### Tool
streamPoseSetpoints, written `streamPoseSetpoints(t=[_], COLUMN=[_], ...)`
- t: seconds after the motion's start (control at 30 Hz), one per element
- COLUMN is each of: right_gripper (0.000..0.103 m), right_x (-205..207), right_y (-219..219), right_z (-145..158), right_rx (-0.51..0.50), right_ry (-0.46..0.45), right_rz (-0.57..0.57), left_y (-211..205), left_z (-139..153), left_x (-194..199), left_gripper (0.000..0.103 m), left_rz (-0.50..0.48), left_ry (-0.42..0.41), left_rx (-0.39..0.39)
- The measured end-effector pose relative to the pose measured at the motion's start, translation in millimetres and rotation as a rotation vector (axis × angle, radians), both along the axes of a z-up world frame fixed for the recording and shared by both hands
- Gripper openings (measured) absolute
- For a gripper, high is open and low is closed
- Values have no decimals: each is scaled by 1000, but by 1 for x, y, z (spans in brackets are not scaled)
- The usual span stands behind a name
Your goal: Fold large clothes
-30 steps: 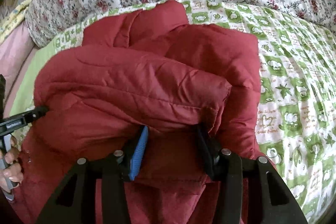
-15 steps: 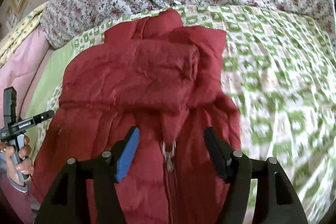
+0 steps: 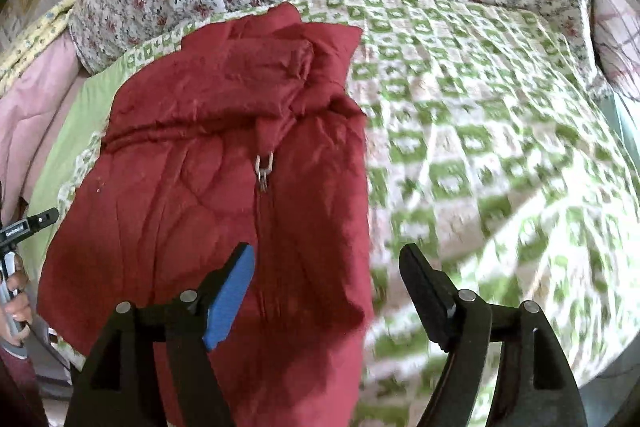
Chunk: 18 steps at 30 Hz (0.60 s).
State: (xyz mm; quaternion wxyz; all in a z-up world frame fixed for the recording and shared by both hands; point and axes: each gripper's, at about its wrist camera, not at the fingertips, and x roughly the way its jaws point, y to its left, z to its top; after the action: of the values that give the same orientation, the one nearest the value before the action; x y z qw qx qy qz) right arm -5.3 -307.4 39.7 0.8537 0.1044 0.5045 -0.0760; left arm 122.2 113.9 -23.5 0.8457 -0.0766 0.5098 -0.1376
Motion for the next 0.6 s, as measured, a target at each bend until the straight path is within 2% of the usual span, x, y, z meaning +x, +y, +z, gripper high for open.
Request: streamPoseSetpoints(t=[0.1, 0.17, 0.2, 0.33, 0.4, 0.47, 0.6], right_gripper=[78, 78, 78, 75, 71, 59, 56], right_x=[-16, -26, -31, -52, -66, -79, -96], right_y=[2, 5, 8, 19, 16, 11, 9], right_z=[-4, -8, -11, -19, -21, -22, -18], right_rx=[11, 22, 30, 18, 36, 85, 131], right_ry=[26, 47, 60, 92, 99, 94, 72], right_rz=[-6, 1, 9, 43, 40, 35, 24], left_y=[4, 7, 8, 16, 20, 26, 36], left_z=[0, -1, -1, 0, -1, -4, -17], left_x=[-13, -22, -25, -39, -46, -53, -60], left_gripper=[42, 53, 55, 56, 59, 65, 65], left_rz=[2, 5, 8, 11, 12, 22, 33], left_ry=[3, 6, 3, 0, -2, -4, 33], left_rx=[14, 18, 21, 29, 35, 53, 26])
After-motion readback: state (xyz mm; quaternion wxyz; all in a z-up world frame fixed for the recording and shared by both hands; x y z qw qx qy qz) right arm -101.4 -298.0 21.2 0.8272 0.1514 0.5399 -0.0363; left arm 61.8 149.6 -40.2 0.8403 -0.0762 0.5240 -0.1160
